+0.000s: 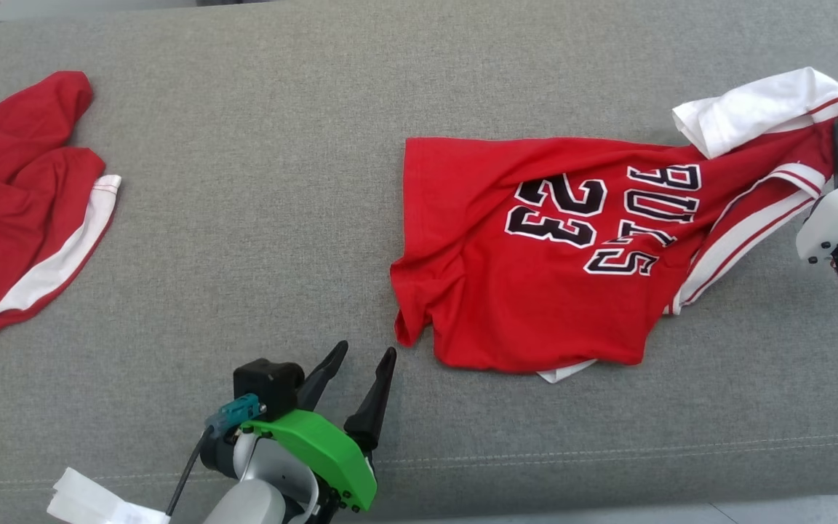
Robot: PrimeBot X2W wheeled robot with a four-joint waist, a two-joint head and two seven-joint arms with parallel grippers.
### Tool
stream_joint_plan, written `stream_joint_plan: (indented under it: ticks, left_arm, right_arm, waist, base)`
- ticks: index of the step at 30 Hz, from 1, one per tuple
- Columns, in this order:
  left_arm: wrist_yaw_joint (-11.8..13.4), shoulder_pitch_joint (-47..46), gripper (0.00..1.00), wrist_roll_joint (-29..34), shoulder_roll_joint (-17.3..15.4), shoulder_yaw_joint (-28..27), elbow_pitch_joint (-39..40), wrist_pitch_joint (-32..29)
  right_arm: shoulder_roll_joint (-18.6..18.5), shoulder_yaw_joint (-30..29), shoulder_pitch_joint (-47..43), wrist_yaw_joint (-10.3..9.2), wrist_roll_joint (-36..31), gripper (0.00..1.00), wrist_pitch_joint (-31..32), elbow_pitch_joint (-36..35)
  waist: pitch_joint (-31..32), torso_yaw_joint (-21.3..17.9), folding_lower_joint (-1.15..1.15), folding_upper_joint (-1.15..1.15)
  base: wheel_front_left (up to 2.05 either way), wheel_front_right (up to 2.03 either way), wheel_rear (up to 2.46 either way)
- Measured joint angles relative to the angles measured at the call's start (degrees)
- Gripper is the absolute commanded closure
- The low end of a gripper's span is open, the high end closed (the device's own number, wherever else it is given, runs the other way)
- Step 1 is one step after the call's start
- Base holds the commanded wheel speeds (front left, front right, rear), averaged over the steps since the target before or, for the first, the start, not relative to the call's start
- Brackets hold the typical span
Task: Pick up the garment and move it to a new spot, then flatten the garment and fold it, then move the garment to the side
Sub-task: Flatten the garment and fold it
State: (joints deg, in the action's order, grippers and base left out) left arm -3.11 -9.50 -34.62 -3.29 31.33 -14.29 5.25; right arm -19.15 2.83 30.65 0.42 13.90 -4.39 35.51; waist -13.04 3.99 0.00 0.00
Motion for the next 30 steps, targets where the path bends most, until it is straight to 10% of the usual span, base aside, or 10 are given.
stream_joint_plan:
  ticks: [14,23,27,30]
  left_arm:
    - [-2.0,-2.0,0.0,-1.9,0.3,2.5,-2.0,-2.3]
    - [-2.5,-6.1,0.0,-3.8,0.5,2.9,-4.1,-2.7]
    - [-2.7,-6.2,0.0,-4.1,0.5,3.0,-5.2,-2.8]
    - [-2.7,-6.5,0.0,-4.5,0.5,3.0,-6.0,-2.7]
  right_arm:
    - [-4.5,0.3,2.2,-5.57,-6.1,1.0,-2.0,2.9]
    - [-2.2,2.2,3.6,-5.63,-7.3,1.0,-1.1,5.3]
    - [0.1,3.7,3.7,-5.49,-7.2,0.64,-1.1,5.6]
    - [0.9,4.5,3.8,-5.23,-7.2,0.01,-1.6,5.9]
  waist:
    - [-0.9,0.5,0.0,0.0]
    - [-1.8,0.9,0.0,0.0]
    - [-1.8,0.3,0.0,0.0]
    - [-1.6,-0.4,0.0,0.0]
  base:
    - [0.0,0.0,0.0]
    - [0.0,0.0,0.0]
    - [0.0,0.0,0.0]
    - [0.0,0.0,0.0]
